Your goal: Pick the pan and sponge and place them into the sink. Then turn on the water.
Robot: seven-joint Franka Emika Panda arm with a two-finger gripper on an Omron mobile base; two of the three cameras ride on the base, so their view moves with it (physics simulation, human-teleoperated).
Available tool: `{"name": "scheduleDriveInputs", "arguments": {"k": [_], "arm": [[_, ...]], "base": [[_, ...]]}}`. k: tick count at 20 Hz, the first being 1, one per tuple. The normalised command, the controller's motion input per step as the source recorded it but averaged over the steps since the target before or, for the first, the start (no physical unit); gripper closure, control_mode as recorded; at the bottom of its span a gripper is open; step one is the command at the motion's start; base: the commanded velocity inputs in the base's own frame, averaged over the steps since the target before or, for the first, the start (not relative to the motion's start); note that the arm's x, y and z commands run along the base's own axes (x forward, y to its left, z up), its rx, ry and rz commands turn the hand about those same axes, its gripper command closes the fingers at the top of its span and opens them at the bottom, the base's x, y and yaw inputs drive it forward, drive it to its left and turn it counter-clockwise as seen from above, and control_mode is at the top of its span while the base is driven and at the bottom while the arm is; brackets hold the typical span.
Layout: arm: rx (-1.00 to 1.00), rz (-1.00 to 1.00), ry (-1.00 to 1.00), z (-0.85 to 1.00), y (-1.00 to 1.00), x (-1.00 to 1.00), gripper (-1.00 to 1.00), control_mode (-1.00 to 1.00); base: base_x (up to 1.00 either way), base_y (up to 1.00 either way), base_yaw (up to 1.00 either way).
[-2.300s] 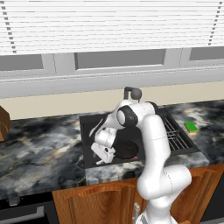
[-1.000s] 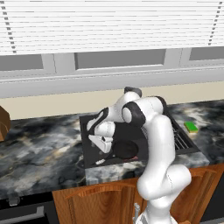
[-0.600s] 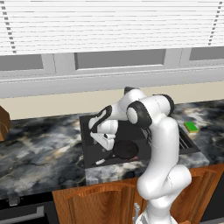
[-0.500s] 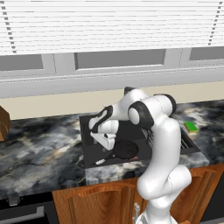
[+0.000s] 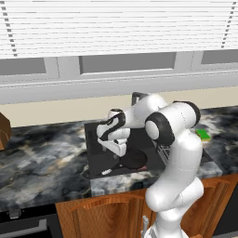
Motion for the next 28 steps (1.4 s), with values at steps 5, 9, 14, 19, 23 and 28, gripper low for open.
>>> {"name": "scheduleDriveInputs", "arguments": {"k": [5, 9, 14, 19, 23, 28], "arm": [[-0.08, 0.11, -0.04, 0.42, -0.20, -0.25, -1.00, -1.00], [-0.04, 0.11, -0.01, 0.29, -0.26, -0.28, -1.00, -1.00], [0.00, 0.07, 0.00, 0.21, -0.38, -0.24, -1.00, -1.00], [0.00, 0.08, 0.00, 0.21, -0.36, -0.14, -1.00, -1.00], [-0.01, 0.09, -0.01, 0.23, -0.32, -0.10, -1.00, -1.00], [-0.01, 0.10, -0.01, 0.21, -0.30, -0.06, -1.00, -1.00]], "base": [[0.00, 0.00, 0.00], [0.00, 0.00, 0.00], [0.00, 0.00, 0.00], [0.00, 0.00, 0.00], [0.00, 0.00, 0.00], [0.00, 0.00, 0.00]]}}
